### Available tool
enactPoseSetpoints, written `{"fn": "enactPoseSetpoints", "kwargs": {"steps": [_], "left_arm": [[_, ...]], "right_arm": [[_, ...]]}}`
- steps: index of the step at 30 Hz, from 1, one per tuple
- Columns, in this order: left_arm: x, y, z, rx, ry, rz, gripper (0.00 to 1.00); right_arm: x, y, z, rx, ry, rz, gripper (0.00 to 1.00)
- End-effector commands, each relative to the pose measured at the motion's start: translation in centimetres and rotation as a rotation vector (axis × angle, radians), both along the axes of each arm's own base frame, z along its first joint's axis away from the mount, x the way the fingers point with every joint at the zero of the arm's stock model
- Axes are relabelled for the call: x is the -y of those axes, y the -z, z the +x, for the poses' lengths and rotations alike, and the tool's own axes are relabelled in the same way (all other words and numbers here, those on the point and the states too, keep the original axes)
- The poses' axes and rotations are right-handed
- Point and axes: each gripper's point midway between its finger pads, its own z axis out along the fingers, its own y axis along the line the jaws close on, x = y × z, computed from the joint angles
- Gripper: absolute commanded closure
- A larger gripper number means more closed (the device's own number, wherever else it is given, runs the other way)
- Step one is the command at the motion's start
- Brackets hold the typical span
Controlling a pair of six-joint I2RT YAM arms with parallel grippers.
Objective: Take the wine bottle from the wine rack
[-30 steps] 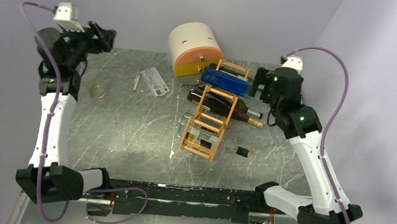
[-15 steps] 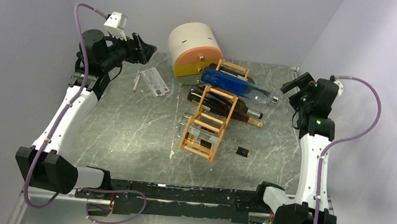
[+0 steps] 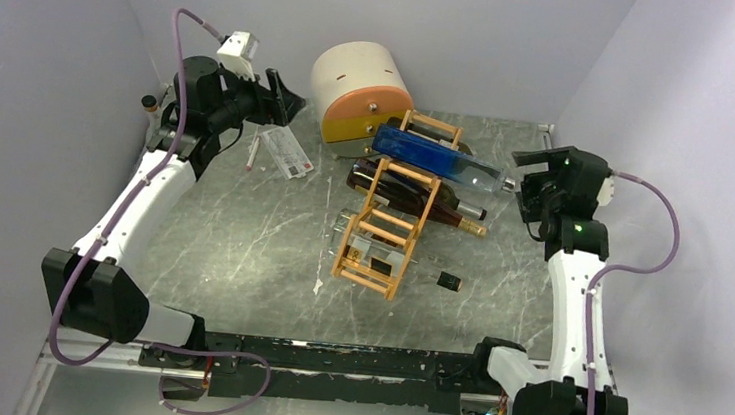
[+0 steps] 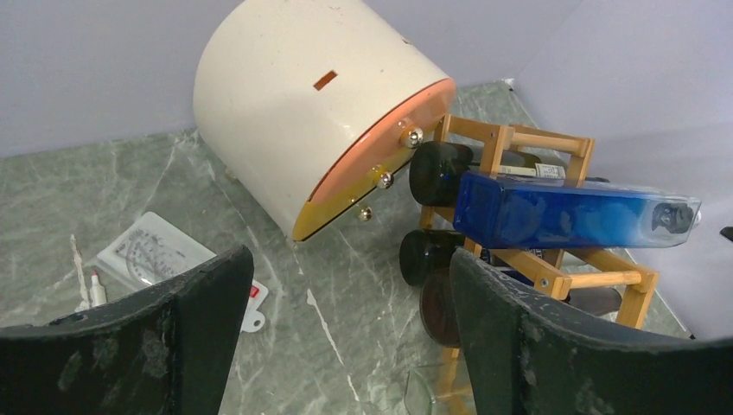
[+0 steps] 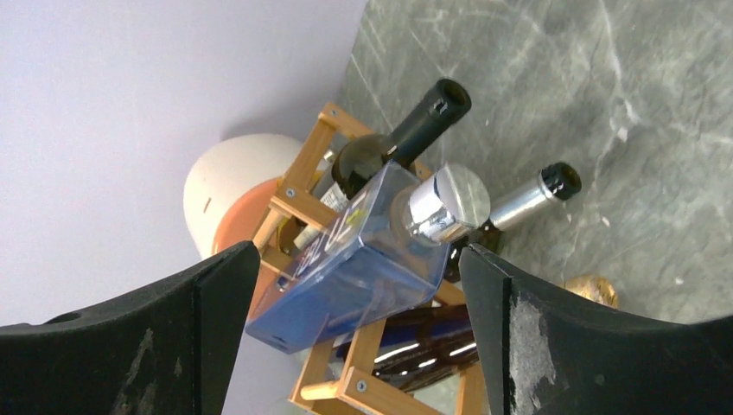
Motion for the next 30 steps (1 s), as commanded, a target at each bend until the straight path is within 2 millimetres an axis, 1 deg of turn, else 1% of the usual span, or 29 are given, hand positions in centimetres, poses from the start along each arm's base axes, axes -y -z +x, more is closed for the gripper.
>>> {"fn": "enactPoseSetpoints", "kwargs": {"steps": [1,5,7,11,13,20,26,30], "left_arm": [[0.5,-2.0,-0.2,0.043,-0.007,0.001,0.11],[0.9,-2.2,-0.4,0.045,0.002,0.0,0.06],[0.9,-2.0,-0.4,0.042,0.001,0.004,0.05],[1.3,-2.1,-0.6,0.042,0.011,0.003,0.03],[1.8,-2.1,-0.8,0.046,0.015,0.013,0.01],[3.1,-1.7,-1.2,0.044,0.027,0.048,0.01],[3.2,-1.8,-1.2,0.041,0.033,0.046,0.01],[3.3,-1.8,-1.3,0.042,0.037,0.043,0.01]], "right_arm": [[-1.2,0.4,-0.1,-0.044,0.05,0.044,0.08],[-3.1,2.4,-0.6,-0.114,0.103,0.095,0.02],[-3.6,3.5,-0.9,-0.171,0.139,0.109,0.0],[-4.8,4.9,-0.2,-0.217,0.143,0.113,0.0],[-5.3,5.3,0.3,-0.221,0.146,0.118,0.0],[-6.5,5.0,1.9,-0.2,0.166,0.132,0.0],[-5.7,4.3,2.7,-0.172,0.228,0.115,0.0],[-5.8,5.0,3.3,-0.185,0.248,0.132,0.0]]}}
